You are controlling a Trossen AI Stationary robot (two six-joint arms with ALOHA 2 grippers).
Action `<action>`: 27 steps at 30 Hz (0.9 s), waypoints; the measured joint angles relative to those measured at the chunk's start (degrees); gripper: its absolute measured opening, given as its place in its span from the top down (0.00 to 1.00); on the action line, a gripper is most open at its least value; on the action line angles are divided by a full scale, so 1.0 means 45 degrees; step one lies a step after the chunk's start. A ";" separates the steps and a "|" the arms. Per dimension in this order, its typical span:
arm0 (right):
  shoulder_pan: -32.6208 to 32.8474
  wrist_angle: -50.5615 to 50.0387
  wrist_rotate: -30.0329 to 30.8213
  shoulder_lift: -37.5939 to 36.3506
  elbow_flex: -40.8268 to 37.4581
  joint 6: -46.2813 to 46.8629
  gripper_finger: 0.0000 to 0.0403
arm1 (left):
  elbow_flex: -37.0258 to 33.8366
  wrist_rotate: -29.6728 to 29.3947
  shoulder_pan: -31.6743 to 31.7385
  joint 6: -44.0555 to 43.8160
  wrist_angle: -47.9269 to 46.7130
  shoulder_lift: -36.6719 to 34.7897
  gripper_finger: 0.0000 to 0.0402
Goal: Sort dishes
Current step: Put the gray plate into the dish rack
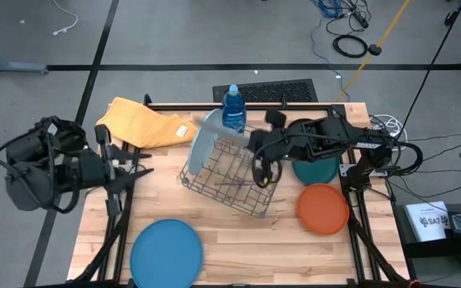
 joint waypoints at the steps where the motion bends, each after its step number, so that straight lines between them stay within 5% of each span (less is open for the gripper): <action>1: -0.0007 -0.0036 0.0366 0.0000 -0.0001 0.0722 0.98 | 0.0000 0.0000 0.0004 0.0318 -0.0005 -0.0009 0.67; 15: 0.2177 0.0473 0.7630 0.2055 0.0026 0.7919 0.98 | -0.0005 0.0041 0.0009 0.1202 0.0674 0.0007 0.67; 27: 0.2701 0.7702 1.2721 0.6212 0.0001 0.9393 0.98 | -0.0005 0.0112 -0.0457 0.1088 0.1953 -0.0475 0.67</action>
